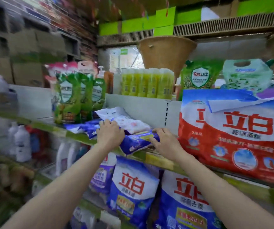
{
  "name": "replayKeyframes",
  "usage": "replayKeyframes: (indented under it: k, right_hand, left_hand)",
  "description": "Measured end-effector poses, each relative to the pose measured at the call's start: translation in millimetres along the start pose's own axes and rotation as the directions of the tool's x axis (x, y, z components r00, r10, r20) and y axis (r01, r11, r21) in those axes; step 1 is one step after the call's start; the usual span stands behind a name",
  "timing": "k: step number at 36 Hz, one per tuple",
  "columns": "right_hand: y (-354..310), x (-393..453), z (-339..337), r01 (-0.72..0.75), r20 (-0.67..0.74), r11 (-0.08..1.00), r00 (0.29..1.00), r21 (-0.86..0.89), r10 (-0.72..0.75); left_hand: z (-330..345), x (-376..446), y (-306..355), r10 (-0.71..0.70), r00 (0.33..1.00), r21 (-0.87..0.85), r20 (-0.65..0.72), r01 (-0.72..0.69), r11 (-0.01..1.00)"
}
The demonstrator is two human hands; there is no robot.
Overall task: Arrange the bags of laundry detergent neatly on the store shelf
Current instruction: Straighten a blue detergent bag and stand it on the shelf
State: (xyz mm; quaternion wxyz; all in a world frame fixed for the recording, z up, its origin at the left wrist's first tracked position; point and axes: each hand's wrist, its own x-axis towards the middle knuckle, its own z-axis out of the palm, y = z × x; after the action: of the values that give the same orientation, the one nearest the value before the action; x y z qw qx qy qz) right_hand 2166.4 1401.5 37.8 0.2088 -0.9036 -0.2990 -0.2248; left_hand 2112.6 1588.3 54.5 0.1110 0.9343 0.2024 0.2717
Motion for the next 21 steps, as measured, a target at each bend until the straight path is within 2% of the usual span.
replayKeyframes:
  k: [3,6,9,12,16,18,21]
  right_hand:
    - [-14.3,26.1,1.7,-0.033,0.068,0.997,0.997,0.071,0.029]
    - [-32.6,54.2,6.3,-0.027,0.133,0.999,0.991,0.031,0.022]
    - [-53.9,80.7,16.5,0.027,0.256,0.994,0.967,-0.105,0.001]
    - [-68.5,102.6,28.7,0.085,0.335,0.963,0.942,-0.257,0.006]
    - [-69.7,117.6,41.1,0.148,0.262,0.889,0.964,-0.433,-0.033]
    - [-60.6,124.4,38.5,0.116,0.230,0.909,0.973,-0.400,-0.023]
    - [-39.7,135.0,17.6,0.001,0.185,0.967,0.982,-0.257,0.048]
  left_hand:
    - [-0.7,17.9,-4.7,-0.010,1.000,0.048,0.017,0.009,0.999]
    - [-0.3,40.4,-11.3,0.028,0.999,0.118,-0.028,-0.024,0.993]
    - [-2.9,67.8,-16.1,0.109,0.994,0.168,0.016,-0.110,0.980]
    - [-6.2,93.4,-18.3,0.142,0.989,0.046,0.046,-0.144,0.988]
    - [-5.2,111.2,-16.6,0.196,0.980,-0.078,-0.030,-0.197,0.977]
    - [-2.7,120.6,-16.3,0.241,0.966,-0.091,-0.094,-0.249,0.964]
    - [0.2,135.1,-16.7,0.315,0.930,-0.150,-0.191,-0.345,0.927]
